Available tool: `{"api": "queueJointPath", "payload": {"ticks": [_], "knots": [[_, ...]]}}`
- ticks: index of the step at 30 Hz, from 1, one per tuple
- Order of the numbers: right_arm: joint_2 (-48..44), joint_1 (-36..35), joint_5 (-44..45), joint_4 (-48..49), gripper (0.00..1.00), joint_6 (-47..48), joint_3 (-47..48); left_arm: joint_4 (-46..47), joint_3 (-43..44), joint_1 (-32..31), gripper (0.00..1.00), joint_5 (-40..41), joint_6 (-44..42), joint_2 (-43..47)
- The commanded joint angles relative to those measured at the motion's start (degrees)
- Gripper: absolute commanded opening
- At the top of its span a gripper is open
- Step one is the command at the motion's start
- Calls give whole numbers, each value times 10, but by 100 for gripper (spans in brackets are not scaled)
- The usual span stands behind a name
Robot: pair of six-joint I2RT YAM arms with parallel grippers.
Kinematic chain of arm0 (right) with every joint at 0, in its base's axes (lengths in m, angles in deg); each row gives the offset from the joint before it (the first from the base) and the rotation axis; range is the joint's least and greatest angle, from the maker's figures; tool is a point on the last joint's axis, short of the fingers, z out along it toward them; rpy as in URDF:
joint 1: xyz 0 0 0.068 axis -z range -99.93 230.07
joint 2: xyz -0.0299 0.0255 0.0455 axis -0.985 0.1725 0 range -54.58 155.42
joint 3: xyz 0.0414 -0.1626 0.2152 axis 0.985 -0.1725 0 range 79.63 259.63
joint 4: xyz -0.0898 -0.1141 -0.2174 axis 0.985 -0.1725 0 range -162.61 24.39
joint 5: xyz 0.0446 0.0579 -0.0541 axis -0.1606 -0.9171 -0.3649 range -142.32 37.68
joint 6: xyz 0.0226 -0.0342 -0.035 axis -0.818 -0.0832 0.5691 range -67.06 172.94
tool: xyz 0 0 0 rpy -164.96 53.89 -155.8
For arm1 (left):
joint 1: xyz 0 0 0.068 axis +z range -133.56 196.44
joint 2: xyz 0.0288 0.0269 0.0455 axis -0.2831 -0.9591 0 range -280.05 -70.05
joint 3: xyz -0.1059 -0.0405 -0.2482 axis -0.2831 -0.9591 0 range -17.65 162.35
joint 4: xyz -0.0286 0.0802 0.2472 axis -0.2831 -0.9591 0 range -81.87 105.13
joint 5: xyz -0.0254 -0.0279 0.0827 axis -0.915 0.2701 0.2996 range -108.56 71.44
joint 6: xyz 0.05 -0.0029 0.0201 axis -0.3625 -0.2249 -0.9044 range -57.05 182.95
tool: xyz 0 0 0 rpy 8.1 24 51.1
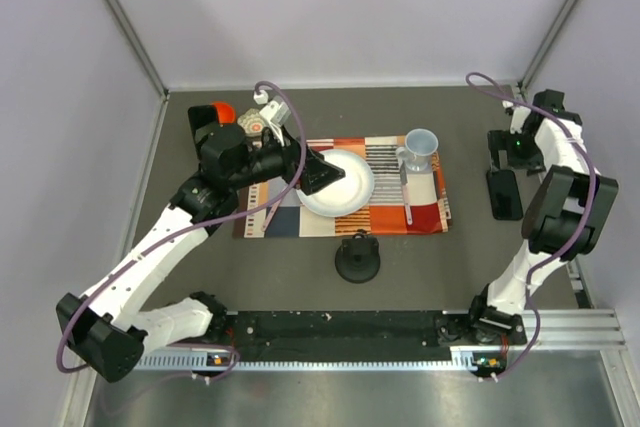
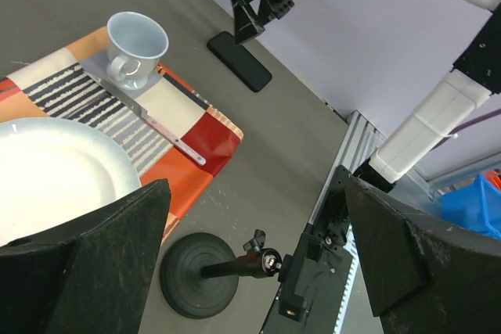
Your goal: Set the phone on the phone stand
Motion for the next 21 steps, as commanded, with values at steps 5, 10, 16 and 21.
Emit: {"api": "queueJointPath", "payload": {"ticks": [5, 10, 16, 21], "knots": [[60, 40, -76, 0, 99, 81, 47, -14, 34, -34, 98, 3, -33, -15], [75, 56, -91, 5, 99, 90, 49, -18, 39, -40, 98, -4, -34, -24], [102, 57, -107, -1, 99, 90, 53, -17, 38, -40, 98, 0, -36, -30], [116, 56, -103, -2, 99, 89, 44, -17, 38, -40, 98, 0, -37, -32]]}}
